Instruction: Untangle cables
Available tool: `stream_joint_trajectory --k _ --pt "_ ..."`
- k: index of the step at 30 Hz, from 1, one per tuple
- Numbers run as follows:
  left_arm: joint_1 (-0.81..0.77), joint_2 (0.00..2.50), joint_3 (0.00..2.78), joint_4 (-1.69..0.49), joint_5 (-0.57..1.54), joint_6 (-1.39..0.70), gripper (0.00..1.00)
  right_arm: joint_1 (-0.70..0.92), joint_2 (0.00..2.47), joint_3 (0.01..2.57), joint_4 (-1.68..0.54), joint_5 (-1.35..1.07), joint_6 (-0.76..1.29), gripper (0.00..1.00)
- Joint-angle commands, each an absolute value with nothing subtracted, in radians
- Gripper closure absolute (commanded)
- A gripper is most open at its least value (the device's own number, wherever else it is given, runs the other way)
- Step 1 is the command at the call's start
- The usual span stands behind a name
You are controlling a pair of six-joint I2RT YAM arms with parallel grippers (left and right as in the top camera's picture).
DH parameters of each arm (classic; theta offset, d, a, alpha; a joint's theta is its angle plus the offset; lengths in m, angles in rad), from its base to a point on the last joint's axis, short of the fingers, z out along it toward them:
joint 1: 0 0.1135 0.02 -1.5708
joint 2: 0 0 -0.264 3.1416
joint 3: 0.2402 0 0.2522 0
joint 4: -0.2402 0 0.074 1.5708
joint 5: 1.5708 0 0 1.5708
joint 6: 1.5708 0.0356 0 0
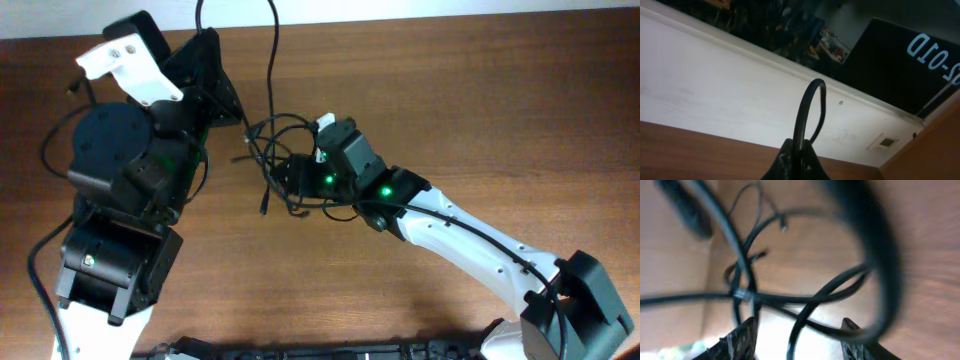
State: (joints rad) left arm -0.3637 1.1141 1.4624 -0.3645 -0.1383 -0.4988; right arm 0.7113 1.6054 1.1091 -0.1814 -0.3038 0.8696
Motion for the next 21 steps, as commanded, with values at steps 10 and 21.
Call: stream_joint_trajectory --k 10,21 --pt "-0.367 1.093 1.475 -0.352 -0.118 -0.512 1.0 0.713 1.61 1.114 -0.231 -0.354 0.934 0.53" --pt "-0.367 1.09 1.475 -0.34 -0.066 -0.535 1.0 0.713 1.61 1.114 -0.221 -0.113 1.054 0.54"
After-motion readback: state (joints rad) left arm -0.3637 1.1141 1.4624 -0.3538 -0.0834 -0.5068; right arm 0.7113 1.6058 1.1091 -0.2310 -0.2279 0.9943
